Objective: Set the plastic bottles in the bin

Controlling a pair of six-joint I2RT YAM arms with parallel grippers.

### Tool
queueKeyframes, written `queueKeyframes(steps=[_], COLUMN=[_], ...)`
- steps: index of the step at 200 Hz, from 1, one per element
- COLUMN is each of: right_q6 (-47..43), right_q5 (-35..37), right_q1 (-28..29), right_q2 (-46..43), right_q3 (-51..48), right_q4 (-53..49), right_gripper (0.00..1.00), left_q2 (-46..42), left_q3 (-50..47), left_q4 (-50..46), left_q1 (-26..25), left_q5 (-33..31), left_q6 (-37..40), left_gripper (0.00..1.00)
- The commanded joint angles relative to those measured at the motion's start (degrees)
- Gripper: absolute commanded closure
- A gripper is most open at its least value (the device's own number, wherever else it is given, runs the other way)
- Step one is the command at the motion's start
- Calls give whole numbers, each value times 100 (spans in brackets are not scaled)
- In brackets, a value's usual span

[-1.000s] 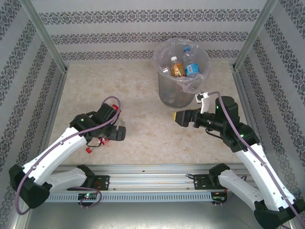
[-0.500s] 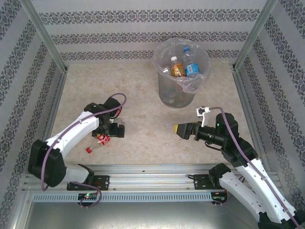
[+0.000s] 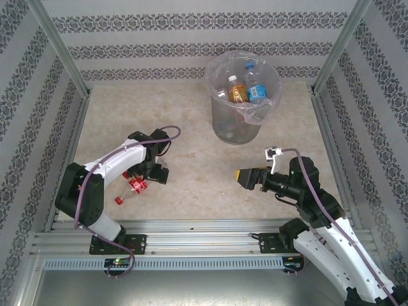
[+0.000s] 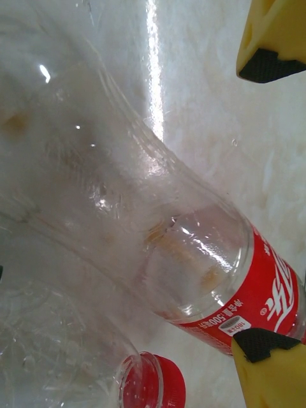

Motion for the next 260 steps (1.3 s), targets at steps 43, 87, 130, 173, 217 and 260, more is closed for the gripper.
queueKeyframes(steps=[43,87,130,173,217,260], right_q6=[-1,39,22,30,78,125], right_q5=[103,127,138,164,153,96], right_q1=[57,57,57,57,57,65], right_q2=[-58,-58,-79,-68,-15,132], right_q3=[-174,-218,-210,-223,-306,-306], right_q4=[-6,38,-2,-7,63,203], right_gripper=[2,2,2,2,2,2], left_q2=[202,321,272,111,-607,-1083], left_q3=[-205,-188,-374,-673,-1254,-1642], left_q4=[201,229,374,571,807,957], left_q1=[80,78,78,67,-45,-181], left_q5=[-229,-132,310,683,1026,1133], left_q6=[36,20,-193,-442,-759,-842], left_gripper=[2,5,10,14,11,16])
